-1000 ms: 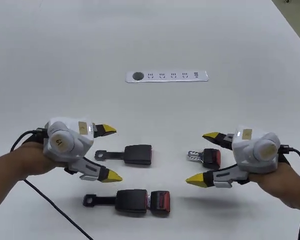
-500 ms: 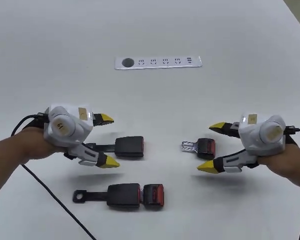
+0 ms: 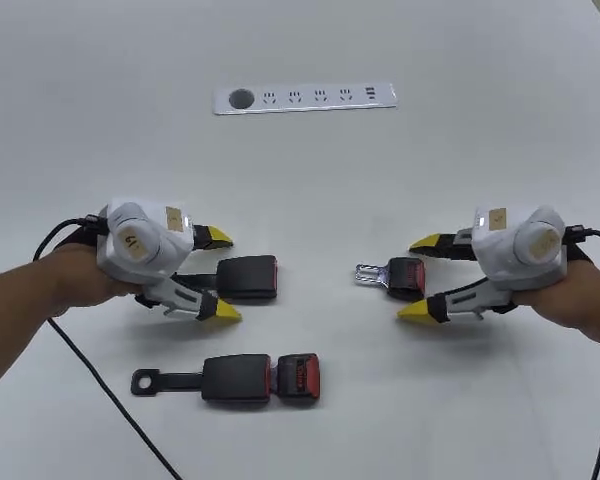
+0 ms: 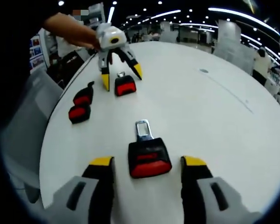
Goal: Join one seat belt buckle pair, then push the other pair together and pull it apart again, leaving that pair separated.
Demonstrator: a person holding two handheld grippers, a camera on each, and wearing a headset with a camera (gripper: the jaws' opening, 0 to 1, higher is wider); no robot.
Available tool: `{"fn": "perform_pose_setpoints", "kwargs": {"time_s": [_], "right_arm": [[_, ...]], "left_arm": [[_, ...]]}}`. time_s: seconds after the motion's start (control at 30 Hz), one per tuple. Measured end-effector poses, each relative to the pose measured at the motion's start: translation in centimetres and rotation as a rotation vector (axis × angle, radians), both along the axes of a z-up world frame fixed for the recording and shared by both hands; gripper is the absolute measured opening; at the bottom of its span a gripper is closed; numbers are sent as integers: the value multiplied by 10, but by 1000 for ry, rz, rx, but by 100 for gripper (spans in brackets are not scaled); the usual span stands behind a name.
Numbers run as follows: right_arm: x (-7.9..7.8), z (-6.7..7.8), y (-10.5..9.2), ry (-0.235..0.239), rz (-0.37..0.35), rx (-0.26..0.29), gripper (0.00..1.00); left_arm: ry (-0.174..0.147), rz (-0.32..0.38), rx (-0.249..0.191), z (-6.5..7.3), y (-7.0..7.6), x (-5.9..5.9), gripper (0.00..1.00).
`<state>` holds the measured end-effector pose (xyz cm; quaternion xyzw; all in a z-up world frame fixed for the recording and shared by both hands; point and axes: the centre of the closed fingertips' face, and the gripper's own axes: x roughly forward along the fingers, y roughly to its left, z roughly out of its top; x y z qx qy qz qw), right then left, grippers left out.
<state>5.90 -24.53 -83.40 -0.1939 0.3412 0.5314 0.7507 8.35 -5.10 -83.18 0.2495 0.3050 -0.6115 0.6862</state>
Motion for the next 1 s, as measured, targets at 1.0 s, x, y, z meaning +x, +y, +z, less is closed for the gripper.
{"fn": "perform_pose_setpoints", "kwargs": {"time_s": [1.0], "right_arm": [[4, 3, 5, -47, 134, 62, 36]], "left_arm": [[-4, -106, 16, 20, 5, -2, 34]]}}
